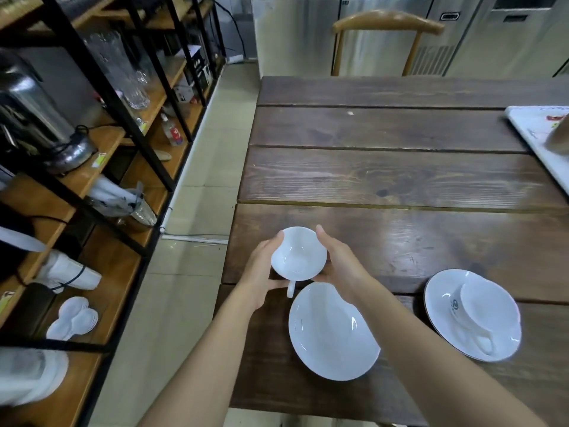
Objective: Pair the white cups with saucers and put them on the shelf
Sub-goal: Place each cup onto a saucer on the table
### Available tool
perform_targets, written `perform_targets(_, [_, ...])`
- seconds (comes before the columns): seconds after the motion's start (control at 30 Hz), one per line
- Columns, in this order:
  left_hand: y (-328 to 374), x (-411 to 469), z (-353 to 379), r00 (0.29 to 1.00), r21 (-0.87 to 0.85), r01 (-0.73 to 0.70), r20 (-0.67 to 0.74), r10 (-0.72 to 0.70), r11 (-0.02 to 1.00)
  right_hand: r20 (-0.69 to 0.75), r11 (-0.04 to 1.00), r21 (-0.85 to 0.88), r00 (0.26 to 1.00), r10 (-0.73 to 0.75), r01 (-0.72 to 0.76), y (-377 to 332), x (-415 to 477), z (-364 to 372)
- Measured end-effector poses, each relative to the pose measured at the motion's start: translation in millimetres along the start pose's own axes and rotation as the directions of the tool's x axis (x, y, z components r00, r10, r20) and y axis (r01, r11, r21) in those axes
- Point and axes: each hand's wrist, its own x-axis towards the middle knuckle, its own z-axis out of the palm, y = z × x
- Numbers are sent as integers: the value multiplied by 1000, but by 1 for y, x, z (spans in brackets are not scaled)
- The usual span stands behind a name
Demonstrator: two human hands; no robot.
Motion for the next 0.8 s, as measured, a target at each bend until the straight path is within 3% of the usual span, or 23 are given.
perform_targets(0.1, [7, -9, 9, 998, 24, -58, -32, 59, 998, -188, 998, -25, 980, -61, 57, -5, -8, 1])
perform_targets(0.27, [7, -28, 34, 988, 143, -125, -68, 136, 982, -314, 959, -210, 916, -250, 190, -2, -30, -11])
perform_targets(0.5, [-27, -44, 52, 985, 279, -39, -152, 84, 959, -287, 890, -421, 904, -316, 177, 28, -55, -27])
perform_targets(0.8, [-58, -58, 56, 971, 289, 38, -236, 33, 957, -207, 850, -505, 935, -289, 151, 56, -71, -37])
